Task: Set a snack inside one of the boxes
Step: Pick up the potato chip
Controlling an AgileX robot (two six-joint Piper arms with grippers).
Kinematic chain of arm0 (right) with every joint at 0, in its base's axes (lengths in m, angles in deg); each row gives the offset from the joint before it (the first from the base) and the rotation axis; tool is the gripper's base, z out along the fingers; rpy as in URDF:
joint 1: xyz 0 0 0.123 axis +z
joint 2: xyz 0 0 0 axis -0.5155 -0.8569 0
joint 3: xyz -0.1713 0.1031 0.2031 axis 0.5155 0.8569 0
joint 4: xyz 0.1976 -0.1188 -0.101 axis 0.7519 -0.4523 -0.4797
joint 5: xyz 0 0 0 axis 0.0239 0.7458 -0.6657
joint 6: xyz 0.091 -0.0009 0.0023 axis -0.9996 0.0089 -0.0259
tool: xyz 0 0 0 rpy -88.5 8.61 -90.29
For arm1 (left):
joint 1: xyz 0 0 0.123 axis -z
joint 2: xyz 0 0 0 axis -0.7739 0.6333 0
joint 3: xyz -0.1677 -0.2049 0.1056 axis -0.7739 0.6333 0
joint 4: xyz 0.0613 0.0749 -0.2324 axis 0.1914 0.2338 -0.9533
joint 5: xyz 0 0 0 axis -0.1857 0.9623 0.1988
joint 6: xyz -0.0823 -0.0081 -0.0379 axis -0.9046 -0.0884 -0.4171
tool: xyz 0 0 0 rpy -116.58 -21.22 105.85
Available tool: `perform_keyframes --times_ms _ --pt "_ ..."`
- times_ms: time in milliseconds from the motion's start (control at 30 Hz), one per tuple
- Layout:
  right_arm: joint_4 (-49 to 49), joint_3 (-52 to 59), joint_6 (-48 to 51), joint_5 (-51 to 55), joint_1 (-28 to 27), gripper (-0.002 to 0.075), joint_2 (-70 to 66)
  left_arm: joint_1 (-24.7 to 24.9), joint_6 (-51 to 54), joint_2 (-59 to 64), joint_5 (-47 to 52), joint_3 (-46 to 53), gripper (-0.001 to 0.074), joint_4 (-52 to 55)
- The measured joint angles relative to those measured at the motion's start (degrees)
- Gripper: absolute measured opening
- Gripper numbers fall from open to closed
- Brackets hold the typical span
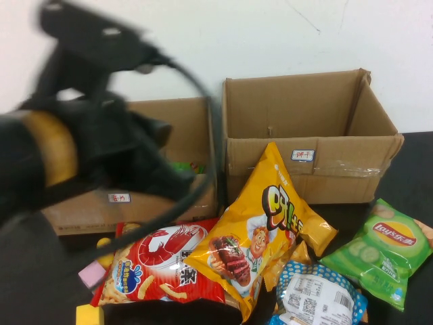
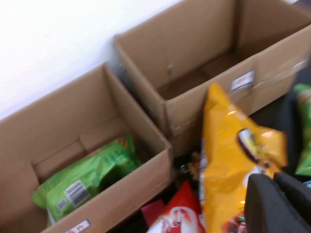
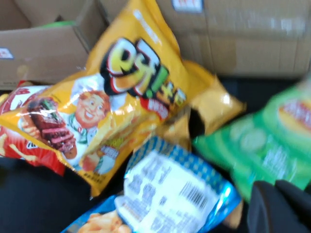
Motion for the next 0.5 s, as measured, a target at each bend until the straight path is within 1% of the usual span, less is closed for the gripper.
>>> perform_keyframes --times_ms 100,167,267,333,400,433,500 --pt "0.0 0.1 -6.3 -0.3 0.0 0.0016 -4.6 0.7 -0.9 -6.2 0.1 3.8 0.0000 0.7" --pt "0.0 0.3 -11.3 -1.3 0.0 0.0053 -8.8 0.7 -0.9 -10.9 0.5 7.0 0.0000 0.8" --pt "1.3 0.3 -18.7 -4.0 0.0 0.0166 -15.3 0.7 -1.4 -17.4 0.9 11.6 0.0000 1.0" --pt "3.7 0.3 -21.8 -6.1 0.0 0.0283 -20.3 0.7 -1.6 -20.7 1.0 14.4 0.0000 1.0" --pt "7.0 0.3 -22.7 -8.6 0.0 0.0405 -25.0 0.7 -2.1 -23.6 1.1 16.5 0.0000 1.0" --pt "8.7 0.3 -22.8 -10.2 0.0 0.0453 -27.7 0.7 -2.5 -24.9 1.1 17.6 0.0000 1.0" --pt "10.7 -0.3 -22.8 -13.2 0.0 0.0500 -33.5 0.7 -3.1 -27.0 1.1 19.5 0.0000 1.0"
